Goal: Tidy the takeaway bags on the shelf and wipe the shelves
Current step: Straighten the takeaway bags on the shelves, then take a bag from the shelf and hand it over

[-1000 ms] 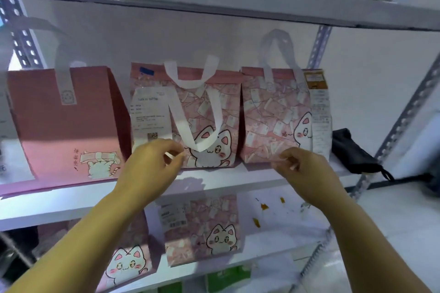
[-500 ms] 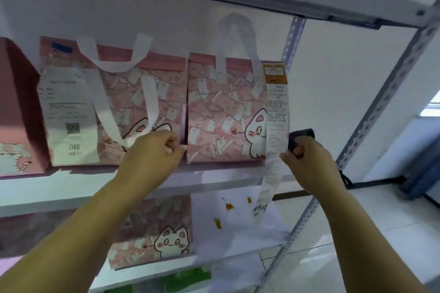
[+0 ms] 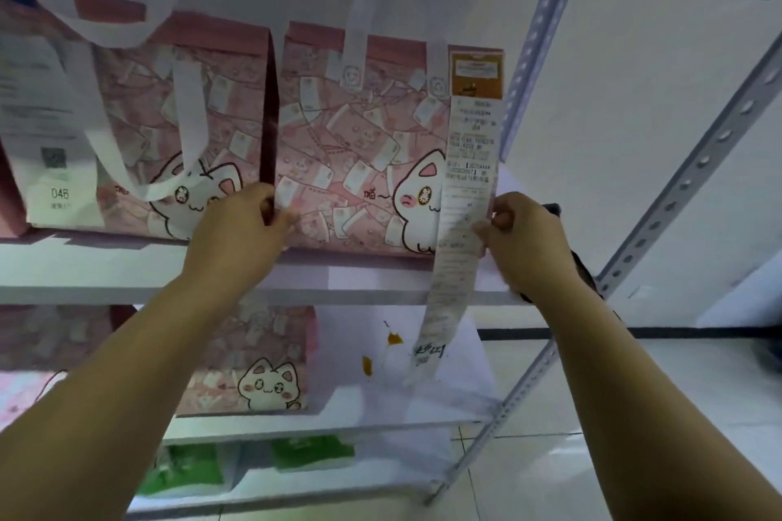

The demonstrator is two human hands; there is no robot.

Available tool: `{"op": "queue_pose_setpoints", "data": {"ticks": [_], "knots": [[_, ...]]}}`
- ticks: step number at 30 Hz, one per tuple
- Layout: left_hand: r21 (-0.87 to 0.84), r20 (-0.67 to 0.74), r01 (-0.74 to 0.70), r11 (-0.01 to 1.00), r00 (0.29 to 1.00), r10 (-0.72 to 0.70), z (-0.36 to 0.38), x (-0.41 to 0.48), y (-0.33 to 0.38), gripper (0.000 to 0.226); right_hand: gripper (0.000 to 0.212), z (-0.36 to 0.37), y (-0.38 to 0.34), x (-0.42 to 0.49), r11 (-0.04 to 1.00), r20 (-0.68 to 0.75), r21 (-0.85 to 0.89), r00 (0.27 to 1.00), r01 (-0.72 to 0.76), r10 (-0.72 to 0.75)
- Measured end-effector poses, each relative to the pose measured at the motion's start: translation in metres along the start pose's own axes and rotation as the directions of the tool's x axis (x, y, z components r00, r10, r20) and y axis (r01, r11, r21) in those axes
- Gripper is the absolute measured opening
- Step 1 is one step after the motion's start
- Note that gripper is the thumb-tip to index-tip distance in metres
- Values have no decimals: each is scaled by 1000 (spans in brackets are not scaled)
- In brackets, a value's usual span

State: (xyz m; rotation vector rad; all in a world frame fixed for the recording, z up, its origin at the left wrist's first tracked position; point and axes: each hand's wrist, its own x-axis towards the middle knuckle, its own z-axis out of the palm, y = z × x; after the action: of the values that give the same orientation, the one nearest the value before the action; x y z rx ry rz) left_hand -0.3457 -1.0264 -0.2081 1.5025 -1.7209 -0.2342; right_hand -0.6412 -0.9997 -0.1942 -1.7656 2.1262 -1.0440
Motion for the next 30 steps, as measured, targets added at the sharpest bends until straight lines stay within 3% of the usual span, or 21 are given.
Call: {"op": "queue_pose_setpoints", "data": {"ticks": [10,17,21,26,30], "knots": [[27,-9,23,999,1000,-23,-1,-4,12,21,8,-7,7,-4,995,-60,74,996,66,-62],[-38,-46,-13,999,999,12,-16,-25,21,9,9,-21,10,-35,957,-157,254,982,140,-103],[-69,-44,-30,997,999,27,-31,-42,28,6,8,-34,7,-64,932,-210,310,969,190,-128],[-124,-28,-115,986,993,113,-58,-81,40,9,22,-58,-2,-124,922,-273,328,955,208,-118],[-200,11,-171,965,984,177,-76,-118,50,7,16,-77,-4,-184,929,-315,312,944,201,-99]]}}
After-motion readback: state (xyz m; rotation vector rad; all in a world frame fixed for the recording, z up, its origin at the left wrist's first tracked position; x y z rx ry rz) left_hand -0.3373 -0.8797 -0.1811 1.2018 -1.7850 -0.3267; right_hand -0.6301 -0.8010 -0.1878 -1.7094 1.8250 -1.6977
